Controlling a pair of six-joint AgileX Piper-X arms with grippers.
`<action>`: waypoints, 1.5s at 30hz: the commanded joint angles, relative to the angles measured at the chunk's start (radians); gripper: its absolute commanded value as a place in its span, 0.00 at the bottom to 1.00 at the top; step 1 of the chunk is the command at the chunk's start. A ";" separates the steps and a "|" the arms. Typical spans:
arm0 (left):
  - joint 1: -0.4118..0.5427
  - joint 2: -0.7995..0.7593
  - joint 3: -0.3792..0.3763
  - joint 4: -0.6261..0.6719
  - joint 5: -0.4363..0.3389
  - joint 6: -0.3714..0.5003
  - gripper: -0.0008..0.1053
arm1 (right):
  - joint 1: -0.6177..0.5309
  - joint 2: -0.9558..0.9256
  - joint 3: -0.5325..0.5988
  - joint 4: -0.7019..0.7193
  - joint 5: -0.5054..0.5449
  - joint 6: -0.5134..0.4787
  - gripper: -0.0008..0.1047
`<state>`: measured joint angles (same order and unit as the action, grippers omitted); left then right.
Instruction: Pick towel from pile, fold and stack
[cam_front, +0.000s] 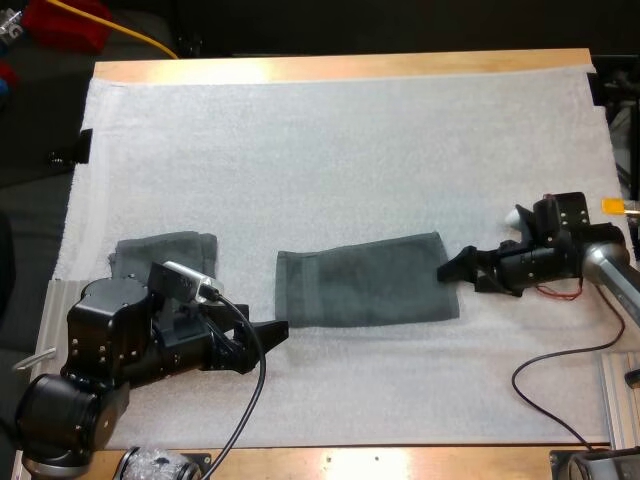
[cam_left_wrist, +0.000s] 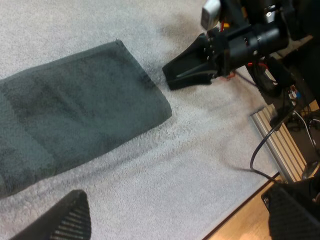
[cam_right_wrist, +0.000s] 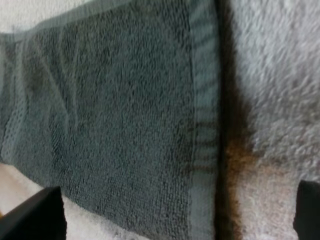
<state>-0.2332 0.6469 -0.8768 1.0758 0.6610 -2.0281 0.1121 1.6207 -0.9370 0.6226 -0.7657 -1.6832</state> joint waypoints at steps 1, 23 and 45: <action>0.001 -0.002 -0.008 0.004 0.010 -0.009 0.68 | -0.005 0.012 -0.006 -0.006 -0.028 0.007 0.85; 0.001 -0.002 -0.008 0.004 0.010 -0.009 0.68 | 0.151 0.067 -0.003 -0.148 0.048 0.271 0.85; 0.001 -0.002 -0.008 0.004 0.054 -0.009 0.68 | 0.202 0.119 -0.003 -0.106 0.051 0.312 0.28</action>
<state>-0.2332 0.6469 -0.8768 1.0758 0.7056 -2.0281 0.3026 1.7200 -0.9571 0.4740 -0.7089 -1.3752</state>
